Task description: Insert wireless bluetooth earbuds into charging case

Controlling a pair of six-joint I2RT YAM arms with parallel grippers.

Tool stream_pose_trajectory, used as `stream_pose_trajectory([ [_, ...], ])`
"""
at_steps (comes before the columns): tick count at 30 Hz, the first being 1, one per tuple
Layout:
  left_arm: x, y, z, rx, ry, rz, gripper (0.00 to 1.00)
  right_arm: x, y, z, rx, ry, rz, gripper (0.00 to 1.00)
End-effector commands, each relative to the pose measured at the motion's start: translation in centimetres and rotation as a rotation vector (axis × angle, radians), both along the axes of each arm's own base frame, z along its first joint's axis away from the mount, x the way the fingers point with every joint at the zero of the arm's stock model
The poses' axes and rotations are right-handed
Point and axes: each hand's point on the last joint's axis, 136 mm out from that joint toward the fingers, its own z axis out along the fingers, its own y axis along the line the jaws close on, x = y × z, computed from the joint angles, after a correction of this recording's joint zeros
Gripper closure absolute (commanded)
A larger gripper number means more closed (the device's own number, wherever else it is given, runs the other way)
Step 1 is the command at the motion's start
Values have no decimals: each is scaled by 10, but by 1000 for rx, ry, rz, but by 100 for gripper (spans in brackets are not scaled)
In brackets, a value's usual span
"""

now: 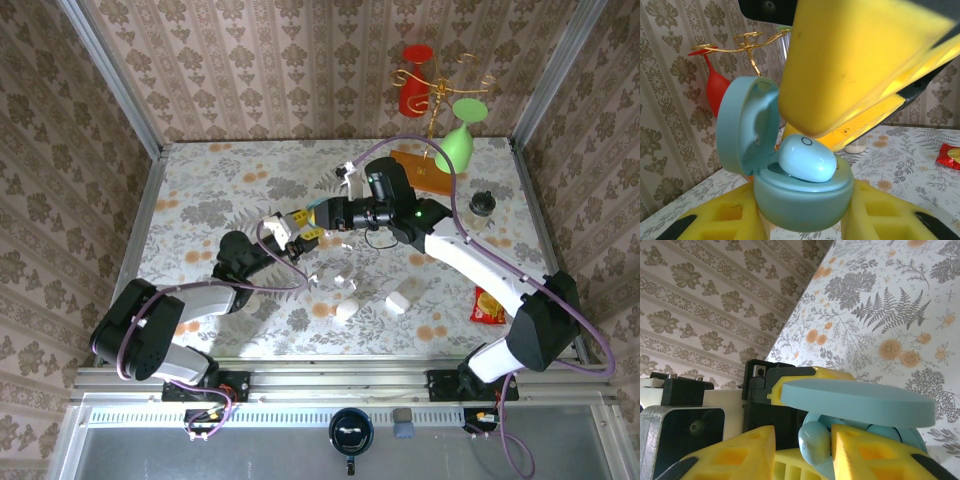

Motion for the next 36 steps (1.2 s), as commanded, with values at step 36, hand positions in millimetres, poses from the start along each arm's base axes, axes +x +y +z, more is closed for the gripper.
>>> stream_pose_trajectory([
  [36, -14, 11, 22, -52, -80, 18, 77, -5, -11, 31, -84, -80, 16, 51],
])
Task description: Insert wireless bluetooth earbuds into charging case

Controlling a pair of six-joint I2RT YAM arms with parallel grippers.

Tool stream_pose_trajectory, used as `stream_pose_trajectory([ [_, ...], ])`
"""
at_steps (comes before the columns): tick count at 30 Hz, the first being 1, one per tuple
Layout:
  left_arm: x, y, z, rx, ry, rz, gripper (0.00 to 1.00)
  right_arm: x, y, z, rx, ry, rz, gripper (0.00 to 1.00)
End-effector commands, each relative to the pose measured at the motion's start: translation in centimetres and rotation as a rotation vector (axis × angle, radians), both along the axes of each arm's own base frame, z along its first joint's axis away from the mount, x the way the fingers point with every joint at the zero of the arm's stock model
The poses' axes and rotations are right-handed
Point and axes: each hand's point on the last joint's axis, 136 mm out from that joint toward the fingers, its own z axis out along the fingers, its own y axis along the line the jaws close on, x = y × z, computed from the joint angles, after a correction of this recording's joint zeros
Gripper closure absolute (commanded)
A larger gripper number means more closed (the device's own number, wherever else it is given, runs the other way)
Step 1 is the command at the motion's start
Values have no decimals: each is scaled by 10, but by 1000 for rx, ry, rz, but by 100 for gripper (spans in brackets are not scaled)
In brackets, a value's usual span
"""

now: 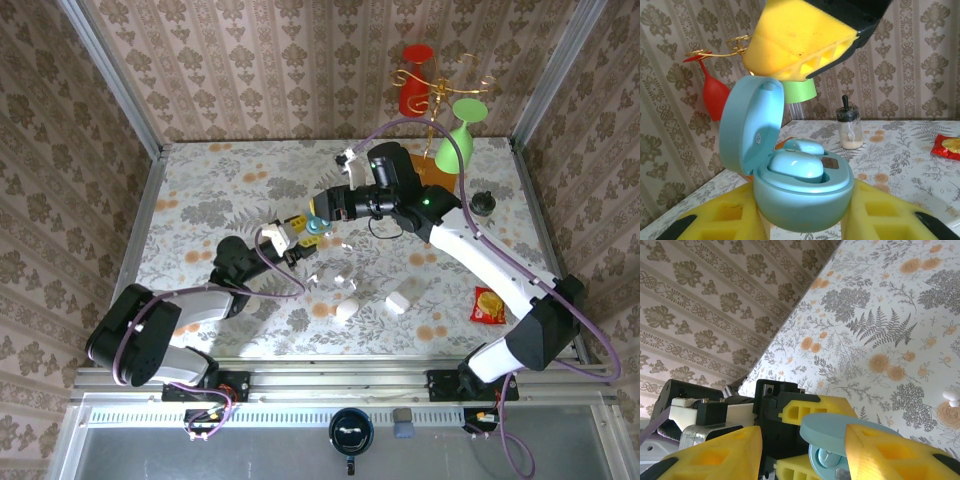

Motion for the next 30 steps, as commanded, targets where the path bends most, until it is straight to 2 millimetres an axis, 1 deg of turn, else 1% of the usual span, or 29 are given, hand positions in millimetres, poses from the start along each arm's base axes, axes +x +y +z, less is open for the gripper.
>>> stream_pose_trajectory([
  [1, -2, 6, 25, -76, -27, 23, 77, -6, -7, -3, -17, 5, -7, 51],
  [4, 1, 5, 24, -82, -10, 26, 77, -9, -10, 3, 19, 6, -16, 51],
  [7, 2, 5, 25, -90, -1, 27, 77, -12, -12, 14, 81, 11, -18, 50],
  [10, 1, 6, 31, -110, 3, 26, 77, -10, -15, 15, 121, 39, -38, 50],
  [11, 1, 7, 34, -117, 6, 28, 77, -12, -19, 23, 156, 42, -47, 48],
  [13, 2, 9, 39, -139, 18, 36, 77, -8, -24, 27, 221, 85, -81, 41],
  [16, 6, 13, 52, -201, 62, 51, 77, 1, -29, 22, 338, 191, -110, 33],
  [18, 6, 12, 59, -229, 85, 38, 77, 2, -28, 18, 403, 252, -95, 31],
  [20, 4, 11, 66, -247, 91, 24, 77, 2, -24, 14, 442, 300, -79, 32],
  [21, 3, 11, 68, -252, 91, 19, 77, 0, -23, 16, 462, 315, -72, 32],
  [22, 3, 11, 70, -256, 91, 17, 77, 4, -19, 7, 475, 348, -69, 33],
  [24, 2, 10, 73, -263, 90, 10, 77, 3, -12, 5, 517, 380, -43, 34],
  [27, 2, 9, 75, -268, 95, 4, 77, 2, -4, 5, 564, 415, -10, 36],
  [30, 5, 8, 72, -272, 117, 5, 77, 1, 4, 0, 564, 449, 9, 37],
])
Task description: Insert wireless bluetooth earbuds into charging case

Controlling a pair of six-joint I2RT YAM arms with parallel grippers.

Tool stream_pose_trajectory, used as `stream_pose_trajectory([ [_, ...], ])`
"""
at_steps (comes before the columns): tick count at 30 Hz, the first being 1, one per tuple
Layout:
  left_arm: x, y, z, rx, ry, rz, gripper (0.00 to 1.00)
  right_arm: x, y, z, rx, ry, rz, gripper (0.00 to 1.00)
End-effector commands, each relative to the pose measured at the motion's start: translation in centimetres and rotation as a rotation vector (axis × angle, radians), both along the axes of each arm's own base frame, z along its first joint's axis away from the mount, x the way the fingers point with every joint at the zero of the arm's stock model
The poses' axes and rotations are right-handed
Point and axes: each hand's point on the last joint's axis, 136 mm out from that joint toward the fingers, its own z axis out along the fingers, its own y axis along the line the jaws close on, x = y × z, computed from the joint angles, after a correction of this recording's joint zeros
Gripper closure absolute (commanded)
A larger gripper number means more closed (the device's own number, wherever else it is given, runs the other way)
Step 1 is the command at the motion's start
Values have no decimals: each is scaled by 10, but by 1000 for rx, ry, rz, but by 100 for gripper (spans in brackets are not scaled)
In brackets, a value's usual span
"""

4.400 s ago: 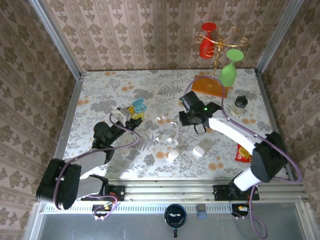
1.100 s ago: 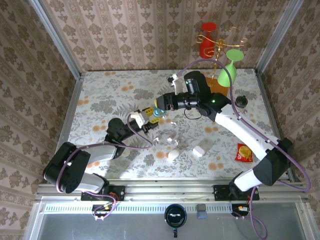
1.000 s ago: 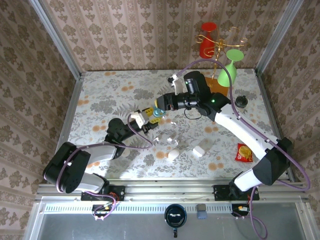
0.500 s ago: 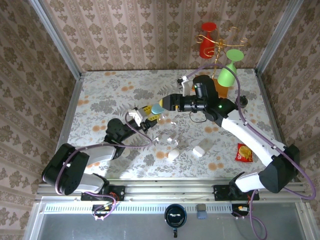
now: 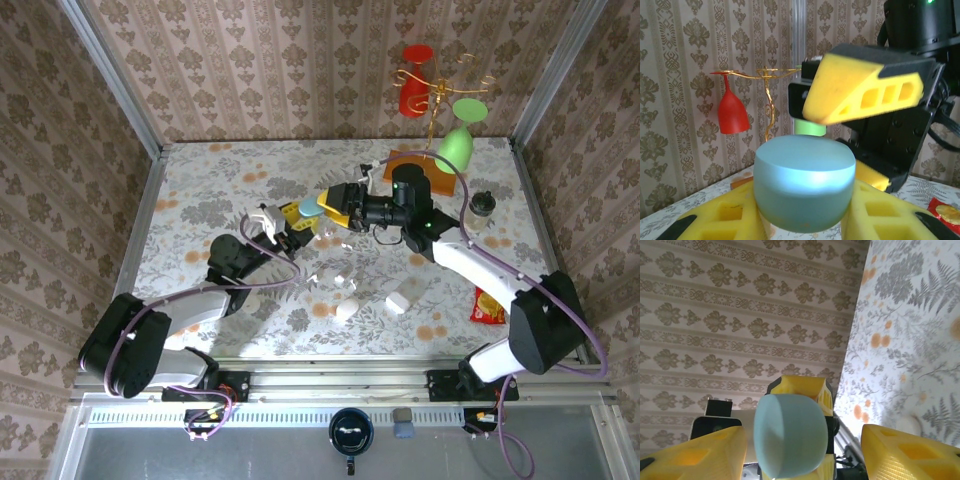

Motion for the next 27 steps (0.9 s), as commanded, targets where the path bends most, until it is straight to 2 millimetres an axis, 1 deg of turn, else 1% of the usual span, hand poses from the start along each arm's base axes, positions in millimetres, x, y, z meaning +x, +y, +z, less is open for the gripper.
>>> stream_pose_trajectory([
  [1, -1, -2, 25, -68, -25, -15, 77, -9, 12, 19, 89, -5, 72, 39],
  [2, -1, -2, 24, -68, -21, -17, 77, -9, 13, 17, 92, 3, 74, 41],
  [7, -2, -2, 21, -56, -31, -13, 77, -8, 10, 17, 100, -4, 66, 65],
  [9, -2, 0, 20, -53, -33, -4, 77, -7, 10, 17, 95, -6, 64, 73],
  [13, -2, -2, 19, -42, -42, -6, 76, -6, 10, 15, 90, -17, 63, 83],
  [15, 1, 0, 16, -40, -33, 8, 70, -1, 6, 13, 82, -25, 33, 86],
  [17, 4, 2, 11, -33, -24, 28, 64, 8, -7, 5, 54, -25, -50, 87],
  [18, 5, 3, 7, -20, -24, 38, 58, 13, -16, -2, 29, -19, -97, 87],
  [19, 6, 3, 4, -6, -23, 49, 48, 18, -26, -9, 3, -11, -143, 87],
  [20, 7, 4, -1, 13, -23, 55, 42, 22, -35, -15, -18, -11, -182, 87],
  [23, 8, 3, -15, 83, -12, 71, 24, 34, -67, -49, -119, 30, -302, 87],
  [24, 9, 3, -19, 106, -7, 77, 19, 35, -80, -55, -155, 38, -341, 86],
  [27, 8, 4, -30, 171, 1, 88, 11, 39, -114, -89, -265, 80, -442, 86],
])
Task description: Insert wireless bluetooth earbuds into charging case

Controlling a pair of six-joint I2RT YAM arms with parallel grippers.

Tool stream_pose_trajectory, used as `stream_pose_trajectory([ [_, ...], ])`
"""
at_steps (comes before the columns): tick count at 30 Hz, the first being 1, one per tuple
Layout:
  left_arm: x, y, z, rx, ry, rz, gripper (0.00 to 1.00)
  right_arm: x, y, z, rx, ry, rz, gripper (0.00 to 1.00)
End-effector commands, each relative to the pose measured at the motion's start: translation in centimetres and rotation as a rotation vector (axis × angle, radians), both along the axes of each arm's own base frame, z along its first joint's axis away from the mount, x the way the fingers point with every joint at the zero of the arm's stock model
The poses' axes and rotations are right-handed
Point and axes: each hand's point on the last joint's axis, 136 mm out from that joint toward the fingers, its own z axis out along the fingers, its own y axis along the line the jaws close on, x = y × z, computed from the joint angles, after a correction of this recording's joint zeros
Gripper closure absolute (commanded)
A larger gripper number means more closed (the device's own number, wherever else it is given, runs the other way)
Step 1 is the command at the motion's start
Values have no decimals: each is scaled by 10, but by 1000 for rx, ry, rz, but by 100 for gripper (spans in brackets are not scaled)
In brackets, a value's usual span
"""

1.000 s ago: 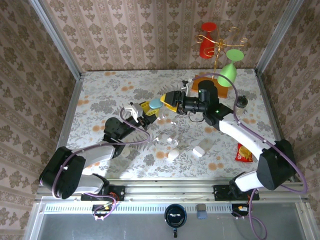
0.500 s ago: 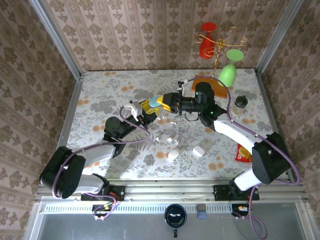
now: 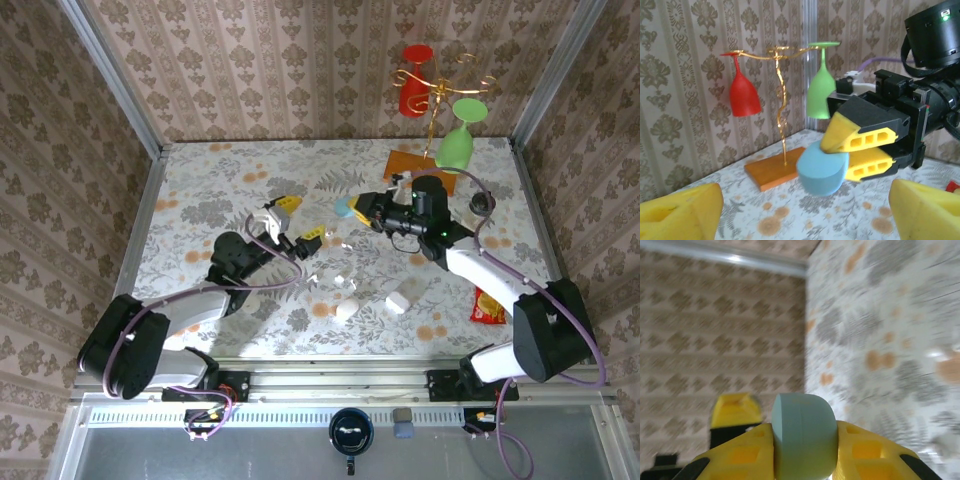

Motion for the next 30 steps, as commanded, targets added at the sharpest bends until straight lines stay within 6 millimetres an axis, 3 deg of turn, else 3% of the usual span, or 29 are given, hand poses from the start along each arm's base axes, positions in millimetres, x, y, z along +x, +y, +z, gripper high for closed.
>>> stream_pose_trajectory([
  [1, -2, 3, -14, 103, -8, 25, 9, 4, -41, -34, -165, 23, -138, 86],
  [7, -3, 11, -37, 215, 76, 68, 4, -1, -86, -99, -290, 149, -245, 87],
  [10, -1, 17, -46, 250, 114, 110, 5, -5, -93, -136, -317, 227, -242, 86],
  [16, 3, 31, -57, 283, 185, 197, 5, -15, -100, -177, -377, 307, -234, 86],
  [20, 17, 52, -68, 310, 275, 357, 6, -20, -105, -190, -408, 330, -234, 78],
  [23, 22, 65, -81, 361, 353, 432, 5, -21, -109, -190, -439, 328, -233, 65],
  [28, 21, 75, -95, 400, 450, 488, 5, -23, -118, -172, -518, 291, -235, 45],
  [30, 18, 70, -97, 407, 464, 460, 5, -25, -123, -163, -560, 268, -235, 40],
])
